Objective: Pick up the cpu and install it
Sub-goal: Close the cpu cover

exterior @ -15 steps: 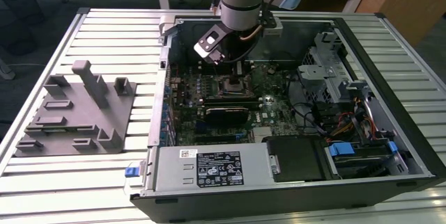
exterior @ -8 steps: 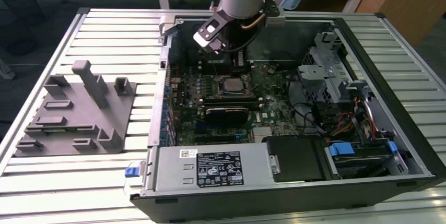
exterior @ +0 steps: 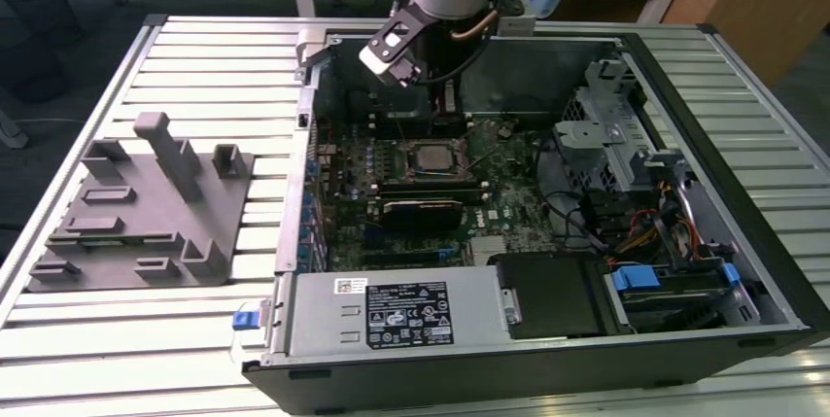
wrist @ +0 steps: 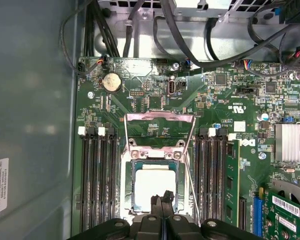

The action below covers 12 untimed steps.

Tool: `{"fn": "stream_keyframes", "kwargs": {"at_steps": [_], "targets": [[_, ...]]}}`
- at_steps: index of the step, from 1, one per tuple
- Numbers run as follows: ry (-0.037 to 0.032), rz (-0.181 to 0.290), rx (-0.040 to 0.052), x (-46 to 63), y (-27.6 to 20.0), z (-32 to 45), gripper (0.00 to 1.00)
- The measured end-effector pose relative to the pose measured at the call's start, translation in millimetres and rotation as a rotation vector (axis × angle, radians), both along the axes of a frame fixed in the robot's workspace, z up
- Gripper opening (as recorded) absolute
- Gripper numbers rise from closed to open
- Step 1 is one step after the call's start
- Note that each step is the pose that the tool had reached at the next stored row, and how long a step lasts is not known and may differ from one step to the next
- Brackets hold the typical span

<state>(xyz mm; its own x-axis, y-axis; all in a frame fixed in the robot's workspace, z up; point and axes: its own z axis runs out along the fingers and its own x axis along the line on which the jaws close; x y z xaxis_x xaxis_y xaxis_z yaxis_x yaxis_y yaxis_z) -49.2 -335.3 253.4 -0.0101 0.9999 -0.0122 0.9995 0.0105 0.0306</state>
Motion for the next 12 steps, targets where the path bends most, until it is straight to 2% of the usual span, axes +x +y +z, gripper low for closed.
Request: {"fn": "stream_keyframes", "kwargs": {"at_steps": [12], "targets": [[0.0001,0.000,-0.0002,0.0,0.0,2.6,0.11]]}}
